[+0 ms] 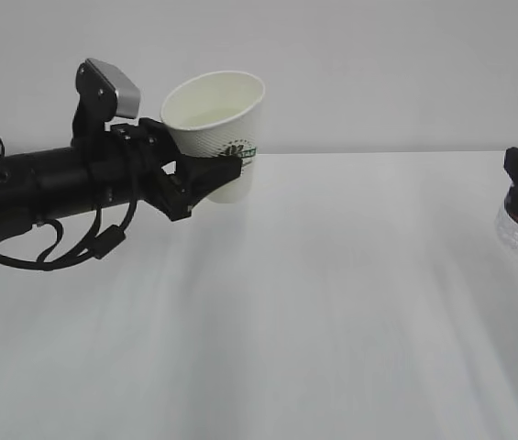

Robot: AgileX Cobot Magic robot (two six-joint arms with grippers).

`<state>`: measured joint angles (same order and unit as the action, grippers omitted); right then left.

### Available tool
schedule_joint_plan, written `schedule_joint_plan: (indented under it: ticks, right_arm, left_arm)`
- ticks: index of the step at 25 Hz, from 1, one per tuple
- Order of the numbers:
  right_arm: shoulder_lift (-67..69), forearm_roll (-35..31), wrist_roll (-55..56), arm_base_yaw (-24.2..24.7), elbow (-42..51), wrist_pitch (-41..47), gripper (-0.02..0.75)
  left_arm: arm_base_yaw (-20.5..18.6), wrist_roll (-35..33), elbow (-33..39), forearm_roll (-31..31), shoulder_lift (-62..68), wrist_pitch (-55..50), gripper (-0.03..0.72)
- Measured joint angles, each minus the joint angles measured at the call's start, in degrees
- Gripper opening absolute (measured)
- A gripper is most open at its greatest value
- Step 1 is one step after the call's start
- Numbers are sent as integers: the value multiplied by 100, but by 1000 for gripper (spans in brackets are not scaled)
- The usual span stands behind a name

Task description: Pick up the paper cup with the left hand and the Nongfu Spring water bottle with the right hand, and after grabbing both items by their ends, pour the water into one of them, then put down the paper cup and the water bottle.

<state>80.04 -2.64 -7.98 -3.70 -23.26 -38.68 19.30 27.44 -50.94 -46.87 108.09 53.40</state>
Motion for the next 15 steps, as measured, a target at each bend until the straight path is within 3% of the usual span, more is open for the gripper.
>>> schedule_joint_plan:
  ticks: [15]
  right_arm:
    - [0,0,0,0,0,-22,503]
  left_arm:
    - [-847,-212,0,470,0,0,486]
